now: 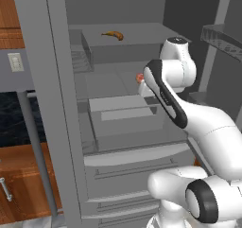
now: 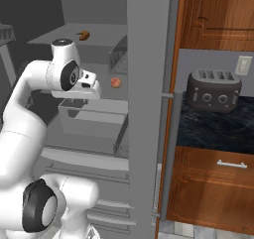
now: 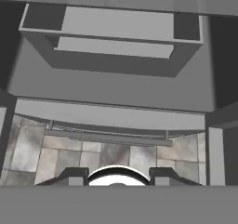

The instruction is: Pick the banana and peach from the fridge and place them inside the tupperware on the counter.

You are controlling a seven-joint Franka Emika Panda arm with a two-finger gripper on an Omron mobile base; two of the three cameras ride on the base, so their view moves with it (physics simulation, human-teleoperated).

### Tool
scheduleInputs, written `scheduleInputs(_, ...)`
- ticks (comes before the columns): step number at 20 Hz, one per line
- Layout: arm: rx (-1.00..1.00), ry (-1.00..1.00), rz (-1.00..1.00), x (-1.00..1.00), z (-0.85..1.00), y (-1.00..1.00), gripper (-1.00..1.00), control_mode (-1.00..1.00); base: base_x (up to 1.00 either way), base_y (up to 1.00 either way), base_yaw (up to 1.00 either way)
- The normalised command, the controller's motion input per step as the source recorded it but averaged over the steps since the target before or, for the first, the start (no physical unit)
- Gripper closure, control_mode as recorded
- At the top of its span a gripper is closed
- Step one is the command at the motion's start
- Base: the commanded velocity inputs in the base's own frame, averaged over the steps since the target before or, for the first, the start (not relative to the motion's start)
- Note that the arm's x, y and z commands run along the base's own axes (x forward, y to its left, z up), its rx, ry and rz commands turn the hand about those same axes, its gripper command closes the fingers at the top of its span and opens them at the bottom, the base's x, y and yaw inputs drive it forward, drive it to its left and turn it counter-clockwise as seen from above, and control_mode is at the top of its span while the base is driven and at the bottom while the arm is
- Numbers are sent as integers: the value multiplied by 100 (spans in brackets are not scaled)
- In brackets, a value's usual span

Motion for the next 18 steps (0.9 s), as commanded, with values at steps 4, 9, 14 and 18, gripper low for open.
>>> scheduleInputs(4,0,-16,0,-9,0,1,-100,-100,0,0,0)
scheduleInputs(9,0,-60,2,-26,8,0,-100,-100,0,0,0)
scheduleInputs(14,-1,-59,0,-12,32,2,-100,-100,0,0,0)
scheduleInputs(18,0,-45,0,0,65,0,-100,-100,0,0,0)
